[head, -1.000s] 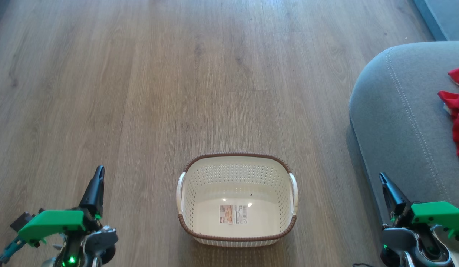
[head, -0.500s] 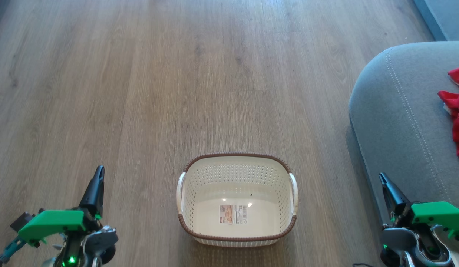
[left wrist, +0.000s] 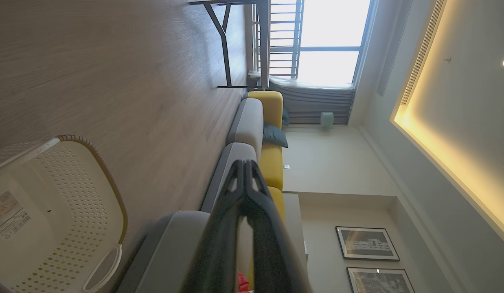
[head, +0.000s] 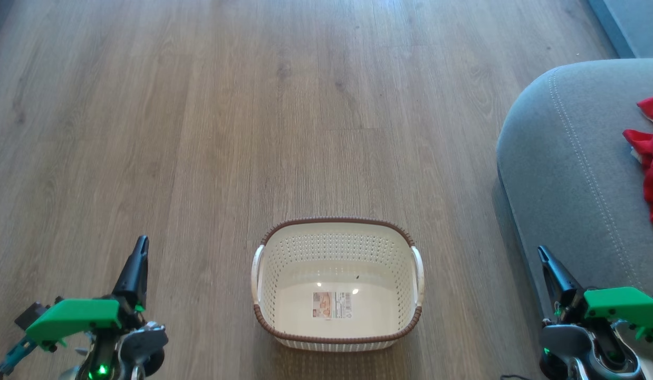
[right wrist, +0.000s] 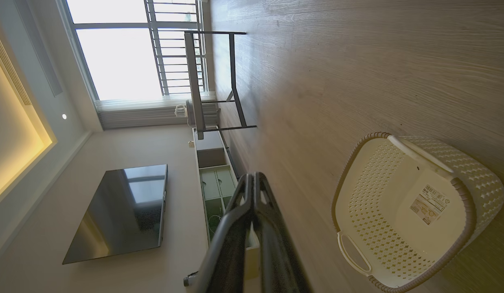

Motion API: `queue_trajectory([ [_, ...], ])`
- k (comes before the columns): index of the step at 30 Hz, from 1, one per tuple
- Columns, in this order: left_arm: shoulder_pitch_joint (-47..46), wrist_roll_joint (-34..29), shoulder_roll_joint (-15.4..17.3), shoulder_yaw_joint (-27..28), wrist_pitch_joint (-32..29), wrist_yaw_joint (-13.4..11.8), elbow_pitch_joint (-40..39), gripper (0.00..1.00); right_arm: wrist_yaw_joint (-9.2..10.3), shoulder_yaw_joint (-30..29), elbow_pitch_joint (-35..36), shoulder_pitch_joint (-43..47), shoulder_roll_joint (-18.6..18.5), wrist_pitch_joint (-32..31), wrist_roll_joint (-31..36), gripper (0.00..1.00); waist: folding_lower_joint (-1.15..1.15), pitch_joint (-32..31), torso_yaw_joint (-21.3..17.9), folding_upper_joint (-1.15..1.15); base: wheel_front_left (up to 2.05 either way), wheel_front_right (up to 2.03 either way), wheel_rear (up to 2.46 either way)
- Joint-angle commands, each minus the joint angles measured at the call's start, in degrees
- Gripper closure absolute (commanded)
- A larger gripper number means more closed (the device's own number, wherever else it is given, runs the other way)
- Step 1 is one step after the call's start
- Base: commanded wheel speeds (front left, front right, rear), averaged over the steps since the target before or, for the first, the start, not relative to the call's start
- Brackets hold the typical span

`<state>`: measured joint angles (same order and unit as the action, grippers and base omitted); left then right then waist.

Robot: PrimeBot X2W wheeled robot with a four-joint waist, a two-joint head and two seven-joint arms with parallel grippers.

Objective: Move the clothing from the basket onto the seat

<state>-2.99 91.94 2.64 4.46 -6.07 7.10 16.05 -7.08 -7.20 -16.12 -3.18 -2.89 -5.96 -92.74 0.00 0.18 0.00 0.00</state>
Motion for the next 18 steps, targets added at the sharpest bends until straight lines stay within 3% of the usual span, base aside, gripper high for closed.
queue_trajectory([
  [1,-3.2,0.2,0.2,2.1,-0.4,0.4,-2.0,1.00,-0.41,1.0,2.1,-3.0,-0.2,-0.3,0.3,1.00,0.00,0.0,0.0,0.00,0.00,0.00,0.00],
  [18,-3.2,0.2,0.2,2.1,-0.4,0.4,-2.0,1.00,-0.41,0.9,2.1,-3.0,-0.2,-0.3,0.4,1.00,0.00,0.0,0.0,0.00,0.00,0.00,0.00],
])
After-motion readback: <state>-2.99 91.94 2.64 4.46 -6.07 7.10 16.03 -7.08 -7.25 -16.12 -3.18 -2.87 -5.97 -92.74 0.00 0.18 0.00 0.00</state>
